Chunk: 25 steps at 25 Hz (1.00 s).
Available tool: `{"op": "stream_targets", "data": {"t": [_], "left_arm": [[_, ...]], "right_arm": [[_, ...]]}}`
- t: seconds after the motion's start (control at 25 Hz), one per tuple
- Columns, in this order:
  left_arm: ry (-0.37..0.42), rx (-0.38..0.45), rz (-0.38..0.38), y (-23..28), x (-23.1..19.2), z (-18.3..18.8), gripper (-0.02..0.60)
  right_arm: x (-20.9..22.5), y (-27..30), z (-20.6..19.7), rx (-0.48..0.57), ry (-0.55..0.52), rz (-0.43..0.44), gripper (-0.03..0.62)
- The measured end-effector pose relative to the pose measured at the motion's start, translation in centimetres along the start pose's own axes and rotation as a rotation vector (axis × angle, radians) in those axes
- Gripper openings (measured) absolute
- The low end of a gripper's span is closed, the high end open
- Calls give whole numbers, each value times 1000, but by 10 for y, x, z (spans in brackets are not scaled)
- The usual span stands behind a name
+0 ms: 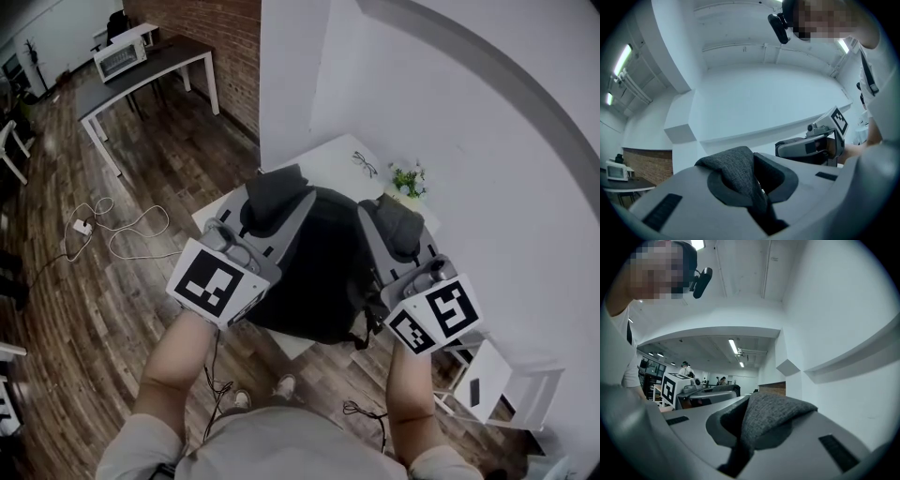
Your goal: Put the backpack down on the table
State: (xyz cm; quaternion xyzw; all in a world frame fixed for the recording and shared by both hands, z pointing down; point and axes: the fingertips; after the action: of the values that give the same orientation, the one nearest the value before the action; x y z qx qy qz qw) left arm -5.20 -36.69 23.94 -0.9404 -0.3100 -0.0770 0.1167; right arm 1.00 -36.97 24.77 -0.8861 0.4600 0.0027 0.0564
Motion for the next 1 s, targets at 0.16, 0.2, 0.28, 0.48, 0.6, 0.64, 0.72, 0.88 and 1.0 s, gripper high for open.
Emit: {"op": "stream_targets", "data": {"t": [0.16,0.2,0.28,0.48,0.6,0.64,0.72,0.88,1.0], "left_arm": [[-29,-28,11,4,-5,-20,44],[-33,-37,19,3,-6,-25,46],[-39,-54,35,3,-8,-38,44],[-27,-96,93,4,-15,-71,46],[-41,-121,121,10,-17,-90,44],[-58,-128,127,13,-17,-97,44],[-105,-149,137,19,-16,-114,44],[-167,-197,157,30,-20,-149,45],[-193,-199,158,37,-21,-165,46]], "right_arm": [[10,8,-16,-7,-1,-19,41],[11,10,-21,-14,-5,-23,41],[12,13,-30,-28,-12,-33,41],[18,22,-57,-76,-95,-79,43],[24,28,-73,-100,-118,-105,43],[28,29,-80,-106,-115,-114,43],[36,33,-94,-120,-103,-141,43],[53,43,-126,-156,-97,-179,43],[63,46,-141,-170,-110,-195,43]]}}
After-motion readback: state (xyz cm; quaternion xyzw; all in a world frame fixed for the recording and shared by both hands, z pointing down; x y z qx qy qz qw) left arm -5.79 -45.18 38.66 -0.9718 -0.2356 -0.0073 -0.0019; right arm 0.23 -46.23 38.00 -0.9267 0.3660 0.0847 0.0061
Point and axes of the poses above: the fingertips, and each gripper's own axes: y forward along the fingers, x to its right, z out of its top, and after that the axes turned 4 degrees about -z, right-handed
